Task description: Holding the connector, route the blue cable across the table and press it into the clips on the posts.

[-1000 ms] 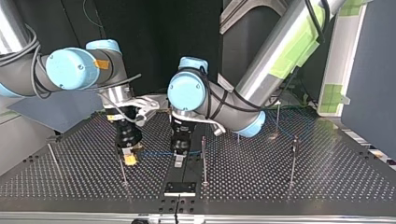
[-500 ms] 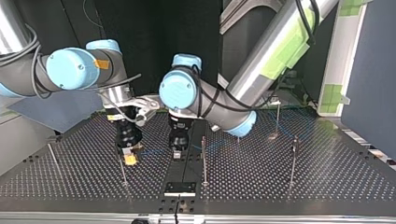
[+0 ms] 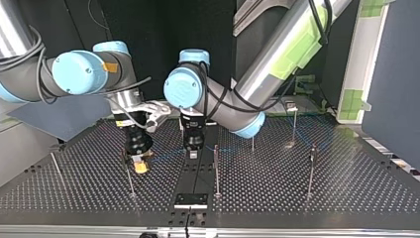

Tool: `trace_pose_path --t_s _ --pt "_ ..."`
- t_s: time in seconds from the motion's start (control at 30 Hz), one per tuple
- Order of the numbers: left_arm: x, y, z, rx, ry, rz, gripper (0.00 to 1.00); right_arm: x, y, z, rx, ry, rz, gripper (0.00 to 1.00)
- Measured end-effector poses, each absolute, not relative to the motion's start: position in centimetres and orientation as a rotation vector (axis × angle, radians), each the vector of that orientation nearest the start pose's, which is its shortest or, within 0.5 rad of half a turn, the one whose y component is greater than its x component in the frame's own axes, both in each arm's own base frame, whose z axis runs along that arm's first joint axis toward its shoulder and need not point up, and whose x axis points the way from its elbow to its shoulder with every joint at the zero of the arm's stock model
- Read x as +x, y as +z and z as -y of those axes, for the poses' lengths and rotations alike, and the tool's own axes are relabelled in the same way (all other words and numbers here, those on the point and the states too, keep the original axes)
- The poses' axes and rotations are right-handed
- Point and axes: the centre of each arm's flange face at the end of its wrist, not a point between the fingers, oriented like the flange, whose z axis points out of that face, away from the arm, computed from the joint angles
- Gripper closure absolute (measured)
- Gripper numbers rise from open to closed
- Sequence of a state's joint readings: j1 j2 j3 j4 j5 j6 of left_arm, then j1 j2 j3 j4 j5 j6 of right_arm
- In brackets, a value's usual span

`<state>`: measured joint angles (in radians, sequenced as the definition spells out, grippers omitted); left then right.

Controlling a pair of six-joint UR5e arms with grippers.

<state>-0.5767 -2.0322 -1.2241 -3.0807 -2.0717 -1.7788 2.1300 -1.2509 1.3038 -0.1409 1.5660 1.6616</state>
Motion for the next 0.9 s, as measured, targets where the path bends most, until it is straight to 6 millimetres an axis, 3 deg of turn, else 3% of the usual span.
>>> trace_pose_path --t_s 0.03,0.17,0.23,0.27,0.33,0.63,0.9 --pt "50.7 39.2 43.1 -0.089 -0.196 -1.622 0.77 44.9 45.5 46.6 1.507 1.733 0.923 1.0" --pt "50.7 39.2 43.2 -0.094 -0.2 -1.62 0.77 44.9 45.5 46.6 1.51 1.733 0.923 1.0" --pt "50.6 39.2 43.2 -0.095 -0.203 -1.619 0.89 45.0 45.5 46.5 1.511 1.734 0.922 1.0" --pt "50.6 39.2 43.2 -0.096 -0.204 -1.618 0.89 45.0 45.4 46.5 1.511 1.733 0.923 1.0" --pt "50.6 39.2 43.3 -0.097 -0.207 -1.616 1.0 45.0 45.4 46.5 1.512 1.733 0.923 1.0" --pt "50.6 39.7 43.3 -0.122 -0.232 -1.596 1.0 45.1 45.4 46.5 1.513 1.734 0.922 1.0" --pt "49.9 41.4 42.0 -0.171 -0.274 -1.552 1.0 44.8 44.3 46.5 1.527 1.717 0.938 1.0"
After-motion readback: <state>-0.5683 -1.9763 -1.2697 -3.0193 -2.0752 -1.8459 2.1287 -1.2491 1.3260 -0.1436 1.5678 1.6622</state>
